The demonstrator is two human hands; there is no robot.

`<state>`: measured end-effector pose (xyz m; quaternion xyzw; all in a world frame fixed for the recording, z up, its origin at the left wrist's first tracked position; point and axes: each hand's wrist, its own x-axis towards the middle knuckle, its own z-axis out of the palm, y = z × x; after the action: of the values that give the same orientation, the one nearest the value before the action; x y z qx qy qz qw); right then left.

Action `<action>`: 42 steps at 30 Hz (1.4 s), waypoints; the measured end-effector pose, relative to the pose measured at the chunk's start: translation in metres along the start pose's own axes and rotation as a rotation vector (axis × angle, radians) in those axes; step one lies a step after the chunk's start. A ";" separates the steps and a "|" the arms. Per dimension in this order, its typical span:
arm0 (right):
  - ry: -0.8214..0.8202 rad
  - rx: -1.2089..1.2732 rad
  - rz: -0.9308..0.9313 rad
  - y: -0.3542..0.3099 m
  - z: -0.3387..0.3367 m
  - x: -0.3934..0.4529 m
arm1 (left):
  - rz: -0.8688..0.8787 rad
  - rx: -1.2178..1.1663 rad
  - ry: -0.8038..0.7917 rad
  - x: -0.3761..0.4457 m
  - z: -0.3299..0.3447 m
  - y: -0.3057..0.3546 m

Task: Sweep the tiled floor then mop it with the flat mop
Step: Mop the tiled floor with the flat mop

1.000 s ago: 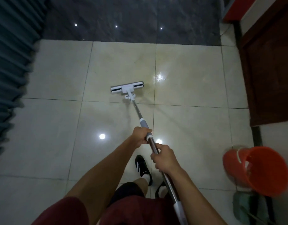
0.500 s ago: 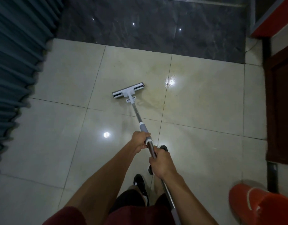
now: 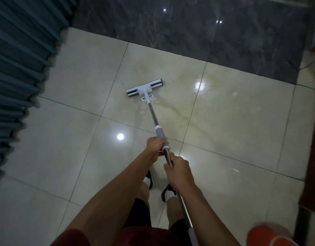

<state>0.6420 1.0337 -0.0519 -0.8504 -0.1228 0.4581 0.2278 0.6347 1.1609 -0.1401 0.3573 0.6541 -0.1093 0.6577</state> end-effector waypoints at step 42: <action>-0.149 0.423 0.109 -0.324 -0.001 0.286 | 0.237 0.010 -0.070 0.228 -0.116 0.397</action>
<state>0.8003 1.4334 -0.0959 -0.7527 0.0056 0.5469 0.3665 0.8142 1.5922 -0.2109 0.4314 0.5835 -0.0465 0.6866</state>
